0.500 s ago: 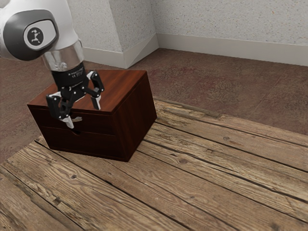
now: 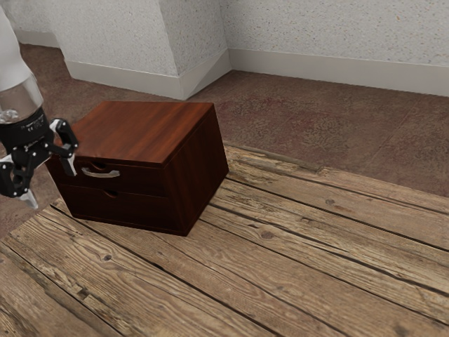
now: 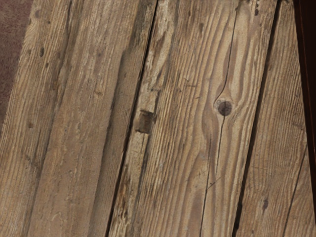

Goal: Pull the drawer handle with one arm to open the drawer

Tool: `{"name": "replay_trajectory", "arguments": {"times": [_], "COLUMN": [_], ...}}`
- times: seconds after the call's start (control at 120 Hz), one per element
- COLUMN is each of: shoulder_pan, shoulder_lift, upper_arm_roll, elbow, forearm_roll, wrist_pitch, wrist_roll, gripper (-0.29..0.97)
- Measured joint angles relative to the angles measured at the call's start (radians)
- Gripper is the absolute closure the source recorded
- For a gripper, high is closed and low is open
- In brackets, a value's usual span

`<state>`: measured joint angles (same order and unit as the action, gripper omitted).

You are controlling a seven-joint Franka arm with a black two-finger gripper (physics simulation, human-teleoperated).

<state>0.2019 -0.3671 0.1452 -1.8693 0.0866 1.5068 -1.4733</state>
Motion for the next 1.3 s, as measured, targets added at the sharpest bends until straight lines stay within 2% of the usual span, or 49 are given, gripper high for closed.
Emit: {"name": "replay_trajectory", "arguments": {"times": [0.158, 0.525, 0.792, 1.167, 1.3], "shoulder_pan": [0.090, 0.127, 0.123, 0.126, 0.127], "shoulder_lift": [0.032, 0.157, 0.181, 0.193, 0.192], "upper_arm_roll": [0.033, 0.033, 0.033, 0.033, 0.033], "elbow": [-0.078, -0.077, -0.079, -0.082, -0.085], "forearm_roll": [-0.014, -0.026, -0.048, -0.070, -0.075], "wrist_pitch": [0.165, 0.441, 0.535, 0.584, 0.589], "wrist_roll": [0.012, 0.117, 0.191, 0.258, 0.273], "gripper": [0.00, 0.00, 0.00, 0.01, 0.15]}}
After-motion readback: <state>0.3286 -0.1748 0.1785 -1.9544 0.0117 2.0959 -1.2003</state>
